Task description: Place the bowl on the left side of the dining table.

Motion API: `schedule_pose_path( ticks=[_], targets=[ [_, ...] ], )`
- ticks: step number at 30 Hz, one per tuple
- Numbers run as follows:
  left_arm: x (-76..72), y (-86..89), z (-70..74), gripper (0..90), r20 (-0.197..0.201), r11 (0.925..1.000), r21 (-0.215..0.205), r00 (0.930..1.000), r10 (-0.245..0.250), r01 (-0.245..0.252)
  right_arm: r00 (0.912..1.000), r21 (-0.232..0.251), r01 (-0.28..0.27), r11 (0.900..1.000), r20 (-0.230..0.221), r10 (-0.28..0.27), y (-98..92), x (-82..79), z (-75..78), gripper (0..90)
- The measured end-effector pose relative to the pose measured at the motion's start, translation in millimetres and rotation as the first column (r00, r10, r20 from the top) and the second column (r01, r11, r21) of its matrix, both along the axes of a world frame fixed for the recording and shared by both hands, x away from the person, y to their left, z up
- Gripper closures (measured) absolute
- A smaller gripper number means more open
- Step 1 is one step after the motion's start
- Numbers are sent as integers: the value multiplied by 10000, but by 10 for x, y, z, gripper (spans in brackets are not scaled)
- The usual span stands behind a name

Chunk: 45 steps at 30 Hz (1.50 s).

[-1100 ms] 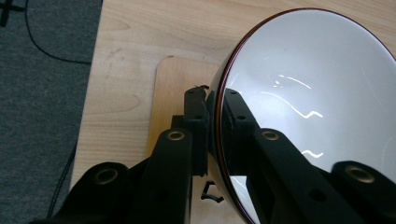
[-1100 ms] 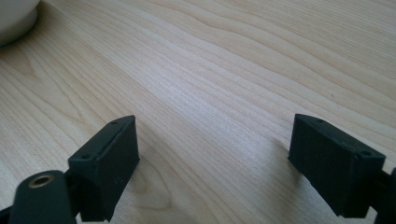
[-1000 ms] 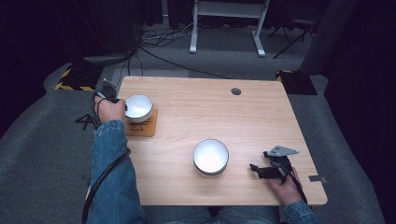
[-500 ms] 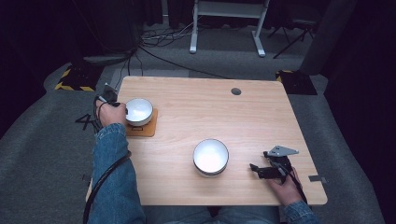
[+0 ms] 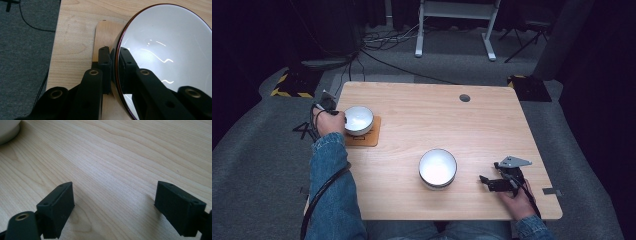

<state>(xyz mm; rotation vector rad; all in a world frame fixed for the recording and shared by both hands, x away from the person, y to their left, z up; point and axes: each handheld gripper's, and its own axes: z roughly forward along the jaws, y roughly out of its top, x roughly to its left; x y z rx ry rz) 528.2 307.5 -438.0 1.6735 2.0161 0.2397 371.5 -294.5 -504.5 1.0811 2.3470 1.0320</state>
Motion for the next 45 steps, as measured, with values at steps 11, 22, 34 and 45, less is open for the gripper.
schedule_pose_path(
  ticks=[11,22,34,45],
  targets=[
    [-9,20,-9,789,168,9987,-509,9998,-91,100,10000,-4,5,10000,5,-5,0,0,0,158],
    [-97,105,288,518,2122,9992,203,9765,-380,345,10000,-1,7,10000,6,-7,0,-1,0,158],
    [-288,-45,724,479,3298,9804,942,9237,-1949,1732,10000,22,-31,10000,-56,31,-3,3,2,158],
    [-620,-292,954,473,3764,9381,1299,8593,-3463,3212,9996,-48,-291,9996,-17,291,-25,15,2,157]
  ],
)
